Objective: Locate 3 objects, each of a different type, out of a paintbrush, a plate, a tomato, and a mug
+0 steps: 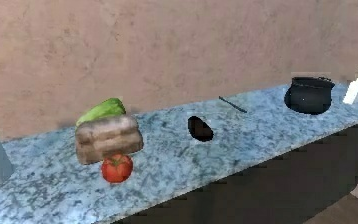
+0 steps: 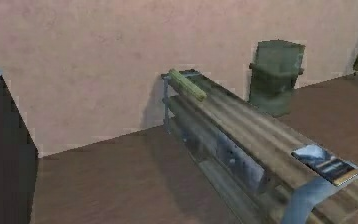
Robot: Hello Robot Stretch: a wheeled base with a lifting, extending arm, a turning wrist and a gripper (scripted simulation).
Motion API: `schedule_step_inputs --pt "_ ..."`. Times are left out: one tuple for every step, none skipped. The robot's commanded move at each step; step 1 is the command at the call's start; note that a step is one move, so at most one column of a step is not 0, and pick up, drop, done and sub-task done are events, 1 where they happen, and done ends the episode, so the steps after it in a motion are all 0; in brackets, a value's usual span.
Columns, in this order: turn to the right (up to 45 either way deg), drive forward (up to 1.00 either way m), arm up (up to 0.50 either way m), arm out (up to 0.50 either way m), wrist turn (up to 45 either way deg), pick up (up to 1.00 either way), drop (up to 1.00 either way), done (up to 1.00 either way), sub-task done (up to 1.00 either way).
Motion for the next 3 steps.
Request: schedule_step_inputs --pt "-45.0 0.0 0.0 0.0 0.0 0.0 0.0 0.0 0.0" --pt "-12.0 0.0 0.0 0.0 0.0 0.0 0.0 0.0 0.0" --pt "0.0 0.0 0.0 0.0 0.0 0.0 0.0 1.0 0.0"
